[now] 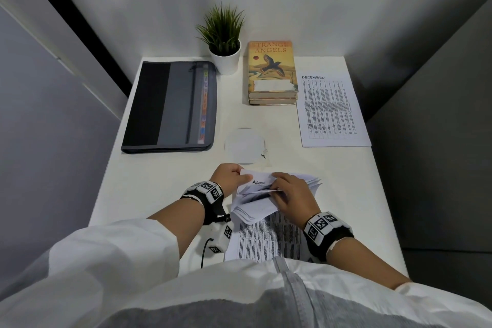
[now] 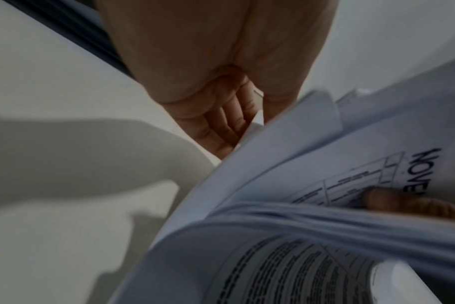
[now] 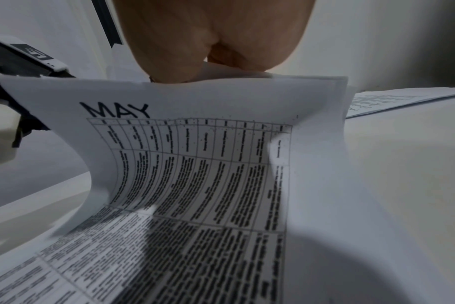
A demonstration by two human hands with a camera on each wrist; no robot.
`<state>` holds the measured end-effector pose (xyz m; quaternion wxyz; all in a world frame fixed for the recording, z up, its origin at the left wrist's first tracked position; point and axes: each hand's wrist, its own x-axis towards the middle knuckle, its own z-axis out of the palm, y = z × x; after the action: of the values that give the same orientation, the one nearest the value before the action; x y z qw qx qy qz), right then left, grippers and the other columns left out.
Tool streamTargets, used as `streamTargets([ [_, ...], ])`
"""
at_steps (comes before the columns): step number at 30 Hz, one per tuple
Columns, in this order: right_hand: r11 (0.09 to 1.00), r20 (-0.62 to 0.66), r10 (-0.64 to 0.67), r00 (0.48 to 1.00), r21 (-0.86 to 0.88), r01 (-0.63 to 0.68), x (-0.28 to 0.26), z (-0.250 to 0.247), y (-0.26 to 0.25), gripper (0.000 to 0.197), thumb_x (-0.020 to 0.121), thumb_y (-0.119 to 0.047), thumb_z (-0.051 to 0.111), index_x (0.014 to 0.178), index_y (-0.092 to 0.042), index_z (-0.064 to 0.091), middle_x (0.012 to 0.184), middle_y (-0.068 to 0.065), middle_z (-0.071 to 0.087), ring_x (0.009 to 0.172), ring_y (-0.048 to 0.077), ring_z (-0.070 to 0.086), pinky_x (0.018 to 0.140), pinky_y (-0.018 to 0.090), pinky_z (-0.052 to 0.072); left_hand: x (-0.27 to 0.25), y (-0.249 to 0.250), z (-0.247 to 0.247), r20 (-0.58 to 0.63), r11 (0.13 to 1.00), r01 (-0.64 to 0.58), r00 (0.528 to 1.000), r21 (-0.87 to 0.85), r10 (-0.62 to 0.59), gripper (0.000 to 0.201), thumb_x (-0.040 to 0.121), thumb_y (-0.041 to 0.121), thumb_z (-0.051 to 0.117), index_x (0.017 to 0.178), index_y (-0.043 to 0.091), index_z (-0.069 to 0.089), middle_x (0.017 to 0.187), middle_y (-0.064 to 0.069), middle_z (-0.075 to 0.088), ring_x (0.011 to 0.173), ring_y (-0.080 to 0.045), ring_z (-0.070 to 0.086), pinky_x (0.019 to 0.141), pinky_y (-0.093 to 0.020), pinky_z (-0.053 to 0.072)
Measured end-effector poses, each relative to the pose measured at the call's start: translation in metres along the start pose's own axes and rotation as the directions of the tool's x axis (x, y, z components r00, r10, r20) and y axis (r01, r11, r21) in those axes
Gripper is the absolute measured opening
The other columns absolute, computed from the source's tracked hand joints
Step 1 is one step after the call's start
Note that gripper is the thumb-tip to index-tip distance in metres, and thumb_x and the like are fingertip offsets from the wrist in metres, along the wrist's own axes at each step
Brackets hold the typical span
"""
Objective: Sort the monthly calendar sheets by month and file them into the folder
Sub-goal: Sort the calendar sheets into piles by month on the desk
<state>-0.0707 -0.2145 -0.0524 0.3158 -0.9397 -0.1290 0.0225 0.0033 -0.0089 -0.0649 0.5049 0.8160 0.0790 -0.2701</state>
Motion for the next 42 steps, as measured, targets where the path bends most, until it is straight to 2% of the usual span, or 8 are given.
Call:
streamTargets([
  [4,1.0,0.016,-0.006,1.0,-0.029,0.006,-0.001,0.0014,-0.0005,0.006,0.082,-0.016,0.068,0.085,-0.014,0.063,0.089,0.0,0.065,0.085,0.025,0.053,0.074,0.037,0.043,0.0007,-0.0008,0.0007,0.003,1.0,0.012,1.0,-0.019,-0.012,0.021,0.083,0.022,0.076,0.071,0.009,0.065,0.065,-0.003,0.057,0.059,-0.014,0.049,0.061,-0.022,0.04],
  [8,1.0,0.004,-0.003,1.0,-0.023,0.003,-0.003,0.0005,0.0014,0.006,0.082,-0.015,0.068,0.086,-0.013,0.063,0.087,0.001,0.063,0.085,0.025,0.055,0.072,0.033,0.041,0.003,-0.0023,-0.0016,-0.021,0.999,0.035,0.999,-0.002,-0.035,0.032,0.09,0.024,0.065,0.076,-0.004,0.061,0.072,-0.011,0.056,0.067,-0.019,0.05,0.07,-0.029,0.044],
  [14,1.0,-0.027,-0.009,1.0,-0.002,0.009,-0.0024,0.0,0.001,0.009,0.08,-0.013,0.071,0.087,-0.011,0.065,0.105,0.006,0.065,0.092,0.026,0.058,0.08,0.035,0.047,0.004,-0.0006,0.0,-0.022,1.0,0.007,1.0,0.019,-0.007,0.03,0.081,0.021,0.076,0.057,0.018,0.059,0.049,0.008,0.053,0.048,-0.007,0.046,0.052,-0.018,0.038],
  [21,1.0,-0.002,-0.004,1.0,-0.004,0.004,-0.0017,0.0009,0.0028,0.008,0.082,-0.016,0.069,0.087,-0.015,0.063,0.09,-0.001,0.06,0.085,0.021,0.054,0.072,0.028,0.038,0.0013,-0.0003,-0.0011,-0.003,0.999,0.014,1.0,-0.042,-0.014,0.014,0.079,0.019,0.079,0.073,0.012,0.069,0.062,0.003,0.06,0.056,-0.01,0.052,0.061,-0.021,0.045],
  [30,0.999,0.005,0.024,1.0,0.034,-0.024,-0.0014,-0.0022,0.003,0.005,0.084,-0.015,0.068,0.087,-0.014,0.065,0.108,0.001,0.062,0.083,0.027,0.061,0.076,0.033,0.047,0.0026,0.0014,-0.0028,-0.027,0.999,0.02,0.999,-0.04,-0.021,0.011,0.087,0.017,0.07,0.078,0.011,0.07,0.081,-0.003,0.067,0.074,-0.017,0.06,0.079,-0.034,0.054],
  [33,0.999,0.01,0.032,0.999,0.028,-0.032,0.0004,-0.0023,0.0016,0.005,0.084,-0.015,0.068,0.088,-0.013,0.066,0.117,0.004,0.064,0.099,0.025,0.062,0.085,0.036,0.046,0.002,0.0018,-0.0028,-0.007,0.998,0.011,1.0,-0.054,-0.011,0.015,0.082,0.017,0.076,0.069,0.016,0.067,0.076,0.0,0.067,0.069,-0.015,0.058,0.073,-0.03,0.05],
  [36,1.0,0.023,0.016,1.0,-0.016,-0.015,0.0005,-0.0014,0.0014,0.005,0.085,-0.015,0.067,0.087,-0.014,0.064,0.096,0.0,0.065,0.09,0.024,0.059,0.075,0.031,0.037,0.0002,0.0002,-0.0022,-0.016,0.999,-0.03,0.999,-0.036,0.029,0.014,0.077,0.019,0.08,0.071,0.02,0.069,0.068,0.008,0.063,0.065,-0.009,0.056,0.067,-0.02,0.046],
  [42,0.999,0.031,0.031,0.999,-0.032,-0.03,0.0015,-0.0031,0.0003,0.004,0.086,-0.017,0.066,0.087,-0.015,0.063,0.088,-0.002,0.063,0.083,0.02,0.057,0.073,0.029,0.033,0.0005,0.0035,-0.0042,-0.006,0.98,-0.115,0.993,0.159,0.118,0.032,0.071,0.032,0.085,0.097,0.035,0.068,0.106,0.001,0.048,0.089,-0.01,0.05,0.087,-0.025,0.041],
])
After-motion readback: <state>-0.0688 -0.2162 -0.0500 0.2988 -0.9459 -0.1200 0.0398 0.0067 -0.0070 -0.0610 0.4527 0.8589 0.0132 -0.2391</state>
